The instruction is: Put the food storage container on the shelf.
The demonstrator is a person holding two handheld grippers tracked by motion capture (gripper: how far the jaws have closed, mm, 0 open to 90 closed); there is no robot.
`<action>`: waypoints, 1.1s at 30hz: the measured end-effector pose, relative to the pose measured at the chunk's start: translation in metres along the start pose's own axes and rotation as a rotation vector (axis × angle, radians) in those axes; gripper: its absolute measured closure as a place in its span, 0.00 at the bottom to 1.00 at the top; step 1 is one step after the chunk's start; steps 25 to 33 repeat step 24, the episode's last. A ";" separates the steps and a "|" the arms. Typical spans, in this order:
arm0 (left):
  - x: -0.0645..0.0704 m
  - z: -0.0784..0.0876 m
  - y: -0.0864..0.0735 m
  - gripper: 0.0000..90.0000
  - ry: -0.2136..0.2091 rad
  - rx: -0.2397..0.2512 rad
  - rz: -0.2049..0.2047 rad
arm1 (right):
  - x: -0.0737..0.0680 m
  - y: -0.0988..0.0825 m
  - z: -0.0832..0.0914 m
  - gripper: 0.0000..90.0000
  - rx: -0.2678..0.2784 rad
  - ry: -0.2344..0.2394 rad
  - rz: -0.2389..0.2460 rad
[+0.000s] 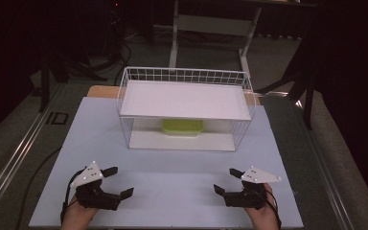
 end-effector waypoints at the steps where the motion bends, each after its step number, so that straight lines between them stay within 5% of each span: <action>1: 0.000 0.000 -0.001 0.03 0.005 -0.002 -0.010 | 0.001 -0.003 0.001 0.17 0.001 -0.002 0.000; 14: 0.000 -0.005 -0.004 0.03 -0.019 -0.001 0.024 | 0.017 -0.017 -0.002 0.17 -0.015 0.030 -0.002; 33: 0.000 -0.008 -0.005 0.03 -0.010 -0.007 0.011 | 0.019 -0.019 -0.005 0.17 -0.032 0.023 0.003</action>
Point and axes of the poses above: each handheld gripper's, and its own axes: z roughly backward along the jaws, y roughly out of its top, x roughly to its right, the point moved 1 cm from there along -z, roughly forward along the jaws, and after that the axes turned 9 degrees about y, right-handed, at the moved point
